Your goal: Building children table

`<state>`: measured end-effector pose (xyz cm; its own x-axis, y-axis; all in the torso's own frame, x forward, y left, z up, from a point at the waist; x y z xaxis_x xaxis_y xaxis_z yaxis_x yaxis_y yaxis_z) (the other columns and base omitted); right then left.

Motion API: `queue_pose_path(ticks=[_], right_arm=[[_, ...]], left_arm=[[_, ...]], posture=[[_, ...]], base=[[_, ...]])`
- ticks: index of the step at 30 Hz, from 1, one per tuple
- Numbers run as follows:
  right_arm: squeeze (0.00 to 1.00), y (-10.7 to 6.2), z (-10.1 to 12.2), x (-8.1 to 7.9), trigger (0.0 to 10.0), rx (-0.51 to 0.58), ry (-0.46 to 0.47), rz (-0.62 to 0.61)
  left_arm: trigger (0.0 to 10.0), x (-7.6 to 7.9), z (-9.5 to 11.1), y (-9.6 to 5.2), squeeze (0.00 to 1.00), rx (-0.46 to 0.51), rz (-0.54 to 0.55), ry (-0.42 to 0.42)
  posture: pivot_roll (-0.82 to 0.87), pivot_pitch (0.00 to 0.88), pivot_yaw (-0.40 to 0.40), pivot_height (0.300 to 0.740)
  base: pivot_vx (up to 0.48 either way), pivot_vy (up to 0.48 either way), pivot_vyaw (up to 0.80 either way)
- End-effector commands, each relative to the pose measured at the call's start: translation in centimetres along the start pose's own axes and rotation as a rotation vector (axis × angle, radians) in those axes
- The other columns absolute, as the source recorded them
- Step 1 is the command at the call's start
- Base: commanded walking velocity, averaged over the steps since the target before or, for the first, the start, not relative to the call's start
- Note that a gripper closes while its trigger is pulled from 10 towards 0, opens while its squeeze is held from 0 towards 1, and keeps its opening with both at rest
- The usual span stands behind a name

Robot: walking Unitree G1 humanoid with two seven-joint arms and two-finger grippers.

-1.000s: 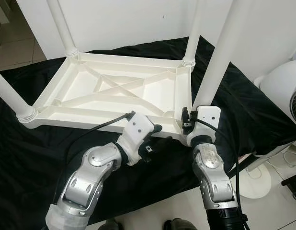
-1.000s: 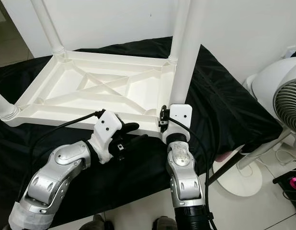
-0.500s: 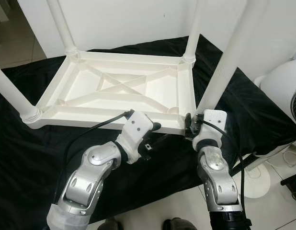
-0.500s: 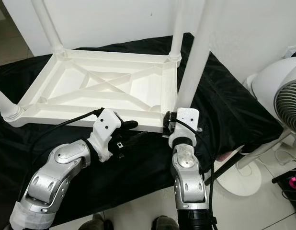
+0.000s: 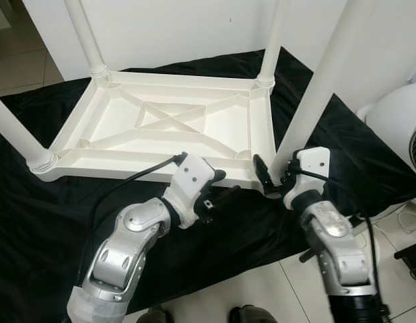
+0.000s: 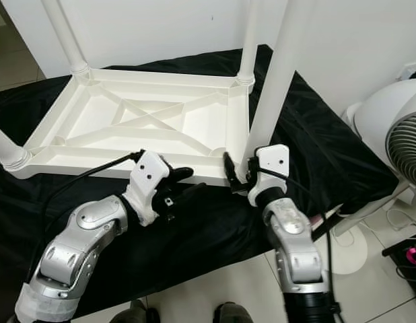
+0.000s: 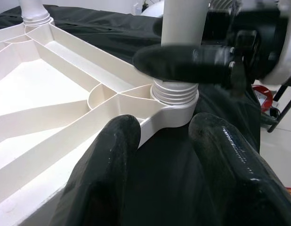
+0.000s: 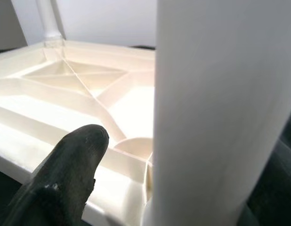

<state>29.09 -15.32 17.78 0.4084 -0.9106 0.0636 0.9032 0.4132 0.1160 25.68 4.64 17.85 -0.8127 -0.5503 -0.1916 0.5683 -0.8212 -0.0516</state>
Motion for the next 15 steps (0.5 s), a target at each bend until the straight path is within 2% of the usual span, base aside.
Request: queue_pose_path(ticks=[1,5,11,12,13,14,15], right_arm=[[0.00,0.1,0.5,0.2,10.0,0.020,-0.007,0.086],[0.00,0.2,0.6,0.8,10.0,0.004,-0.035,0.166],[0.00,0.8,-0.4,1.8,10.0,-0.071,-0.090,0.274],[0.00,1.1,-0.9,2.1,4.6,-0.103,-0.114,0.303],[0.00,1.1,-0.9,2.1,4.6,-0.103,-0.114,0.303],[0.00,1.4,-1.3,2.4,3.7,-0.123,-0.142,0.324],[0.00,1.6,-1.5,2.6,0.0,-0.136,-0.168,0.335]], left_arm=[[10.0,-0.7,-0.2,-0.3,0.00,-0.020,0.112,0.014],[10.0,-0.5,-0.4,-0.4,0.00,-0.028,0.100,0.025],[10.0,-0.4,-0.5,-0.4,0.00,-0.042,0.085,0.050],[10.0,-0.6,-0.5,-0.4,0.00,-0.046,0.089,0.050],[10.0,-0.6,-0.5,-0.4,0.00,-0.046,0.089,0.050],[10.0,-0.7,-0.5,-0.3,0.00,-0.048,0.093,0.049],[10.0,-0.7,-0.5,-0.2,0.00,-0.048,0.096,0.049]], posture=[[-0.10,0.082,0.053,0.740],[-0.10,0.075,0.054,0.740],[-0.09,0.061,0.054,0.740],[-0.09,0.053,0.049,0.740],[-0.09,0.053,0.049,0.740],[-0.09,0.053,0.049,0.740],[-0.09,0.051,0.048,0.740]], base=[[0.000,0.000,0.00],[0.000,0.000,0.00],[0.000,0.000,0.00],[0.000,0.000,0.00],[0.000,0.000,0.00],[0.000,0.000,0.00],[0.000,0.000,0.00]])
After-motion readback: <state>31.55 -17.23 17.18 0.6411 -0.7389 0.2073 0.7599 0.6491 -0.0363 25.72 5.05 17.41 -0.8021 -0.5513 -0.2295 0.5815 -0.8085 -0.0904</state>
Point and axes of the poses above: a point about 5 cm out from each wrist's last joint towards the gripper, its own y axis pointing out of the wrist towards the gripper, its own z axis along the axis of the wrist's last joint, x = y × z, the point moved 2 cm from there along y, pointing out of the wrist towards the gripper, and after that the axes turned 4 degrees about y, right-handed, at the moved point
